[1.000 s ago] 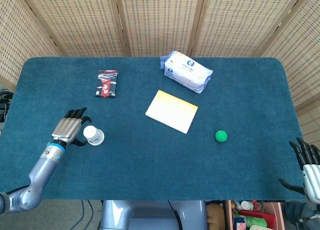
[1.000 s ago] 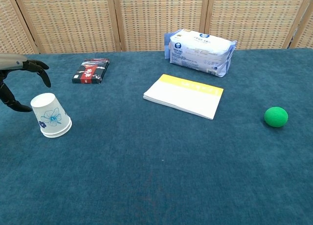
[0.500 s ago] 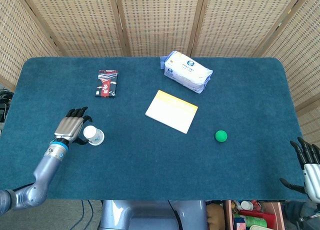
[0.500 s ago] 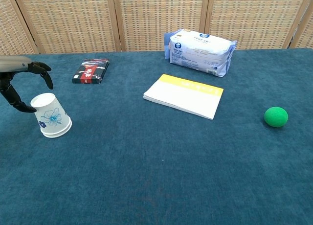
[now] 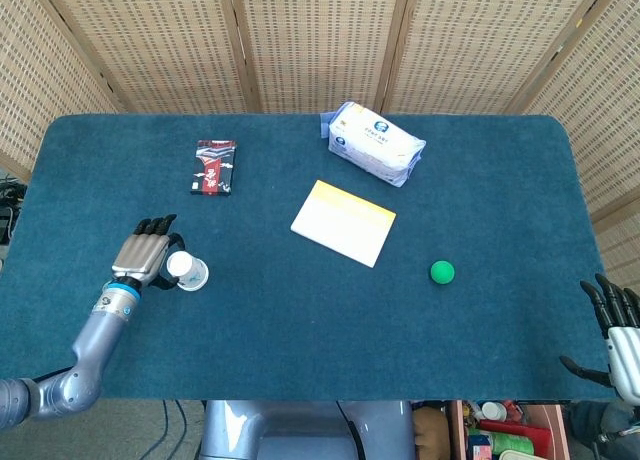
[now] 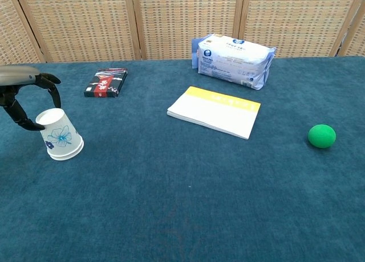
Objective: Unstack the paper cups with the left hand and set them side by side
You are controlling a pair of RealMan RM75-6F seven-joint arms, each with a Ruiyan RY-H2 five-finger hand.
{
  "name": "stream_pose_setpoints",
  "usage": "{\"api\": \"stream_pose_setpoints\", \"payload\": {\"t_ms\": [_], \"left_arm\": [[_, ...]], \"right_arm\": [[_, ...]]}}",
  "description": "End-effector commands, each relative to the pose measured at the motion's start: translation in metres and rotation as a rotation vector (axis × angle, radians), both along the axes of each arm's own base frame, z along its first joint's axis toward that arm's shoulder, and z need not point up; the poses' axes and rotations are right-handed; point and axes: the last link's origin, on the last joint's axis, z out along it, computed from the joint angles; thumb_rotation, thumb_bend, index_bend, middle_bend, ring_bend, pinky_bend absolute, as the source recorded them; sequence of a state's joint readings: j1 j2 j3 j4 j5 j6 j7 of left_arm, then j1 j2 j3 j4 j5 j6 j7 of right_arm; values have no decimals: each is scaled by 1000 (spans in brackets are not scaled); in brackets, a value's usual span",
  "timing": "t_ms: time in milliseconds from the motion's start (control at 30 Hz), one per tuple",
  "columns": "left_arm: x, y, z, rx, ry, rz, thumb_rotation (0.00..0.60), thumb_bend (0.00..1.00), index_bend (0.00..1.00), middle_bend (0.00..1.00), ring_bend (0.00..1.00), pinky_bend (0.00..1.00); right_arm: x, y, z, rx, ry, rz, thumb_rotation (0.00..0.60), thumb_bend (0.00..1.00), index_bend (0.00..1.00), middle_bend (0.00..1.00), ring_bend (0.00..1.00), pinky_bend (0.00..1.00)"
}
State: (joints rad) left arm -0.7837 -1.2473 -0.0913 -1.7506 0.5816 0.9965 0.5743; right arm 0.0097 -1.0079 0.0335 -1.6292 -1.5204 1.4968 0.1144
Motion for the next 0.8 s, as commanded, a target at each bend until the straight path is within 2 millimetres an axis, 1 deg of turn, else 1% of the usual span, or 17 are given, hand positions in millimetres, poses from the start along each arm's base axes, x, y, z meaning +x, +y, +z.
{"api": "stream_pose_setpoints", "payload": {"t_ms": [33,467,633,800], "left_arm": [[0,1,0,2,-1,3,600,274,355,0,0,0],[3,2,2,2,-11,12,600,276,407,0,0,0],[5,2,5,11,-16,10,600,276,408,0,0,0],[13,0,21,32,-42,1,600,277,408,0,0,0]], "right_arm": [[0,0,0,2,0,0,600,0,0,0,0,0],[0,-1,0,1,0,-2,600,0,0,0,0,0],[-1,-1,0,1,-1,-4,600,0,0,0,0,0],[-1,0,1,-1,-3,-4,600,0,0,0,0,0]]}}
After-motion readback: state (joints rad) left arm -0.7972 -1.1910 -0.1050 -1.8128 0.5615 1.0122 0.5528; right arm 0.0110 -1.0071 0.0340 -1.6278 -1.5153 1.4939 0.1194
